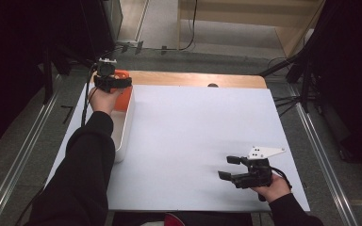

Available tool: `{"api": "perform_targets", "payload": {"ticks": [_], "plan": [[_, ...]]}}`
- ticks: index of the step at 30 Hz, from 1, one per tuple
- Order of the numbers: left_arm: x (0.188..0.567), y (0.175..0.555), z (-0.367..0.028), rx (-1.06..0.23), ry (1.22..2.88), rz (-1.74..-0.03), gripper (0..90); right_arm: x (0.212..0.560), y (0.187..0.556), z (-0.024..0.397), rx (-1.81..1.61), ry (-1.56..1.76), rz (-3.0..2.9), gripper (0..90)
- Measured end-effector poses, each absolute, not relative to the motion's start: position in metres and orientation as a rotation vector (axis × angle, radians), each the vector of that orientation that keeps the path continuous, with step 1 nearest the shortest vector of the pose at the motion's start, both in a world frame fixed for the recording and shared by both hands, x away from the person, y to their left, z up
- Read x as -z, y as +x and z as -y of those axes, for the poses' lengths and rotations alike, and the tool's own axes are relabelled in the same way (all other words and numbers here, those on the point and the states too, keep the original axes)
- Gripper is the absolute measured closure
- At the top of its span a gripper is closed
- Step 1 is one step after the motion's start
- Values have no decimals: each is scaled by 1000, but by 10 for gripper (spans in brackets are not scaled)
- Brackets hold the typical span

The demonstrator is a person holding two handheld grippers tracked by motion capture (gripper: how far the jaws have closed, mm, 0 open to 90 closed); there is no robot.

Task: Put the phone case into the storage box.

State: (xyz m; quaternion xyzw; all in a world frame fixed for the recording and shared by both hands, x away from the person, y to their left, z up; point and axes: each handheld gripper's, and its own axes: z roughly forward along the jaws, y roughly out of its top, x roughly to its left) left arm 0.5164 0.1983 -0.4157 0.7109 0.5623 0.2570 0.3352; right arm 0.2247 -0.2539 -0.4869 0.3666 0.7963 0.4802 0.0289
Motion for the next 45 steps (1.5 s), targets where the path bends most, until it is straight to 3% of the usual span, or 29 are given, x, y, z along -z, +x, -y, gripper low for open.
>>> {"api": "perform_targets", "payload": {"ticks": [16, 22, 40, 45], "plan": [[417, 517, -197, -655, 1870, -1438, 139, 486, 224, 254, -1489, 1127, -2455, 246], [419, 517, -195, -670, 1912, -1413, 10, 485, 224, 255, -1495, 1160, -2432, 244], [397, 510, -202, -616, 1911, -1439, 10, 486, 224, 255, -1492, 1149, -2443, 244], [392, 508, -207, -550, 1906, -1467, 10, 486, 224, 255, -1488, 1141, -2446, 244]]}}
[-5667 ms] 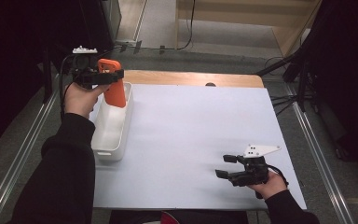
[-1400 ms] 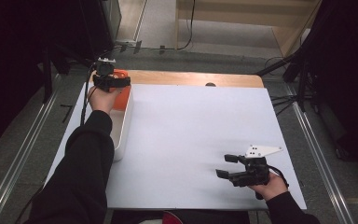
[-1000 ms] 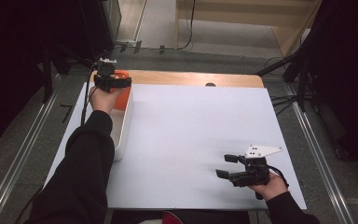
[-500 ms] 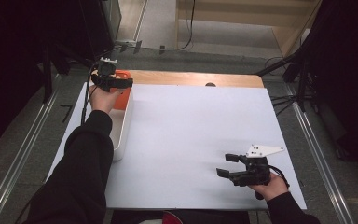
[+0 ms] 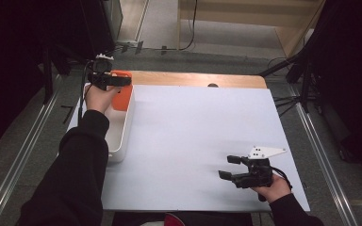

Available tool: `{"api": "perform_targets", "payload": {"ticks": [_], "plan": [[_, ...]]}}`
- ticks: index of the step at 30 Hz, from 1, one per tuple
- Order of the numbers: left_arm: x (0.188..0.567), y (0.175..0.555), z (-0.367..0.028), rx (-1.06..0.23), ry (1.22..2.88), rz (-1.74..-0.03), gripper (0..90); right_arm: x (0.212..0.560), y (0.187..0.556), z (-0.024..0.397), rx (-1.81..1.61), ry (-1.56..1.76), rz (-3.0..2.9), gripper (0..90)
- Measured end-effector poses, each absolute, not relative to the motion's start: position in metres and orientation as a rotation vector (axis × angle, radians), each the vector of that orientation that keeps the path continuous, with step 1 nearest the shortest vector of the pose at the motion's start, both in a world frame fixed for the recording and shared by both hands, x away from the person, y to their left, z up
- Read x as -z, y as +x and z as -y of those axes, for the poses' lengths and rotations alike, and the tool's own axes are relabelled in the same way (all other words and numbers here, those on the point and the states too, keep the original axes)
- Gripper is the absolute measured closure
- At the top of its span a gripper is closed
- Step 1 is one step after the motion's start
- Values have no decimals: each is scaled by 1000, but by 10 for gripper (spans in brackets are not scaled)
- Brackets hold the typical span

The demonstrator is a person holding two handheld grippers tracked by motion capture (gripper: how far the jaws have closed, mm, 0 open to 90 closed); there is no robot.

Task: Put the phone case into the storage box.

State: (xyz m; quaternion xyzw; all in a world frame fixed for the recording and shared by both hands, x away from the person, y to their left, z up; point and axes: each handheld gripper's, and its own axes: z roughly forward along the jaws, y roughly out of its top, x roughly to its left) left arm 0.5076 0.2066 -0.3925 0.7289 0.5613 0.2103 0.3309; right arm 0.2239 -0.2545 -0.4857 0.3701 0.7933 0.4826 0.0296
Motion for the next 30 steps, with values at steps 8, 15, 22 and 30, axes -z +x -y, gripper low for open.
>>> {"api": "perform_targets", "payload": {"ticks": [8, 15, 22, 30], "plan": [[381, 500, -212, -471, 1876, -1469, 10, 486, 223, 254, -1487, 1143, -2446, 244], [373, 492, -219, -391, 1873, -1458, 11, 486, 223, 253, -1490, 1139, -2450, 244], [365, 483, -222, -365, 1890, -1411, 11, 486, 223, 253, -1489, 1140, -2458, 244], [357, 469, -219, -323, 1908, -1357, 13, 486, 223, 252, -1488, 1133, -2461, 244]]}}
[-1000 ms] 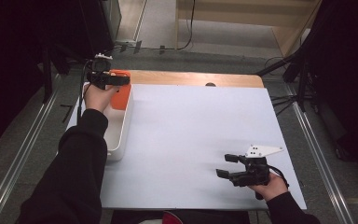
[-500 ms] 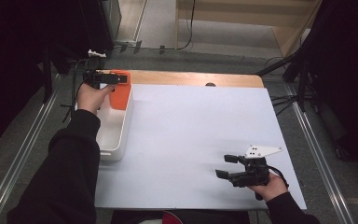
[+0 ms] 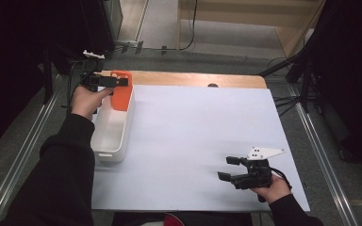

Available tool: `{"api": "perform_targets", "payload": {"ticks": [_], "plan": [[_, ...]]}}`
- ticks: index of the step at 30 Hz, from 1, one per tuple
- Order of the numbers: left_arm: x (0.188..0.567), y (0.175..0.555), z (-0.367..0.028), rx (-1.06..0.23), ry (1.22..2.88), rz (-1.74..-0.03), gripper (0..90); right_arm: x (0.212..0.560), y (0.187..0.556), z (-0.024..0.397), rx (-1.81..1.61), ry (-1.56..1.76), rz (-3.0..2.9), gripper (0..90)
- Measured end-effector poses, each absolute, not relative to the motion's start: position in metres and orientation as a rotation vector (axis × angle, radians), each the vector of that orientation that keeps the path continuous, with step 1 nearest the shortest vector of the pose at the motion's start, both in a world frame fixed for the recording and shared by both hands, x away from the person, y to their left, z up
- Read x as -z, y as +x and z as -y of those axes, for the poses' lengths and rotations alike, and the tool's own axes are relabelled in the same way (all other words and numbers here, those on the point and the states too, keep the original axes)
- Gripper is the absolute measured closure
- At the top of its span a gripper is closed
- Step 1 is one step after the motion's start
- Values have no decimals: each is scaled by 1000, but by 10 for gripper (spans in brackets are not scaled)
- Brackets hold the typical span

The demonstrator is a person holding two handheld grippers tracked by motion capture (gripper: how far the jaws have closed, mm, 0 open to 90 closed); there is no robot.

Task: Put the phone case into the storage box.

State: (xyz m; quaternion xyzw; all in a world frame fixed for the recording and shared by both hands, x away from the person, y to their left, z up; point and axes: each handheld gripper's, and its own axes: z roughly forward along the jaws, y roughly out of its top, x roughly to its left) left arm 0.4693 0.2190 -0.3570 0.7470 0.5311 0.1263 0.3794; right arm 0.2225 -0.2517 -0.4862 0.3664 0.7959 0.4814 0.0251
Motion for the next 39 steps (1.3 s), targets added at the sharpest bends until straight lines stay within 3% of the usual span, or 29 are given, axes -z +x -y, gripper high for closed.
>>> {"api": "perform_targets", "payload": {"ticks": [39], "plan": [[361, 408, -192, -178, 2021, -1020, 17, 485, 228, 244, -1493, 1081, -2504, 244]]}}
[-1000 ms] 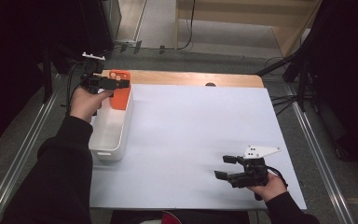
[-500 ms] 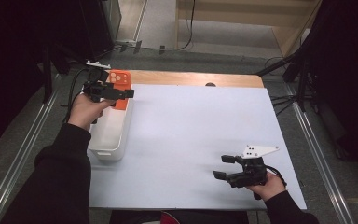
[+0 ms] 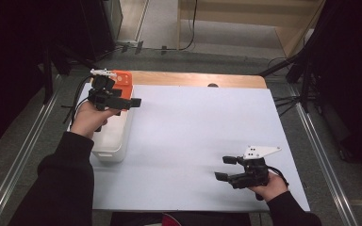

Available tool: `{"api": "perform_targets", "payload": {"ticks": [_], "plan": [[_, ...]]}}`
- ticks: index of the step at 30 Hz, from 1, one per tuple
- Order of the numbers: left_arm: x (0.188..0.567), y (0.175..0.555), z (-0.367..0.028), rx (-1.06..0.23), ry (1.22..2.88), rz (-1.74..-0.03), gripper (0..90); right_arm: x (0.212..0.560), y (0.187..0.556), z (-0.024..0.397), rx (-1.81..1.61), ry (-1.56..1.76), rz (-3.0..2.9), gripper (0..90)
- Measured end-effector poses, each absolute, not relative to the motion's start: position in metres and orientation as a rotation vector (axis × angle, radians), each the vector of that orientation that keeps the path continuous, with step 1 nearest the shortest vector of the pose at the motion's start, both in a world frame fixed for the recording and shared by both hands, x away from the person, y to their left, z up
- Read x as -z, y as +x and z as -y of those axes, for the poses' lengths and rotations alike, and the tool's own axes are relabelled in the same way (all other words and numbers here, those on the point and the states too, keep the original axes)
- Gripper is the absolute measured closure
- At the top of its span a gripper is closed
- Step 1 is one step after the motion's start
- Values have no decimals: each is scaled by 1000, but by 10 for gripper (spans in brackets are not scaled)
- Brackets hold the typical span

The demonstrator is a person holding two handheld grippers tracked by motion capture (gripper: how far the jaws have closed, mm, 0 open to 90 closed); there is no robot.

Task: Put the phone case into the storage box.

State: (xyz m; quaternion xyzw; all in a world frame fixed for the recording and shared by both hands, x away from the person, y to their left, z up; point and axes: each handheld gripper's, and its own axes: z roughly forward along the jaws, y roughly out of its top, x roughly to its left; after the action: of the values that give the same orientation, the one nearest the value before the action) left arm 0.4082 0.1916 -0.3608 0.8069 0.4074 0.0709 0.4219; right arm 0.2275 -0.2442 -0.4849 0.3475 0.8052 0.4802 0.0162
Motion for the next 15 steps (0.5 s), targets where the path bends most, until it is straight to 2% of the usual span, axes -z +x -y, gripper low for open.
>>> {"api": "perform_targets", "payload": {"ticks": [15], "plan": [[369, 389, -187, -167, 2021, -962, 17, 485, 228, 244, -1493, 1078, -2505, 244]]}}
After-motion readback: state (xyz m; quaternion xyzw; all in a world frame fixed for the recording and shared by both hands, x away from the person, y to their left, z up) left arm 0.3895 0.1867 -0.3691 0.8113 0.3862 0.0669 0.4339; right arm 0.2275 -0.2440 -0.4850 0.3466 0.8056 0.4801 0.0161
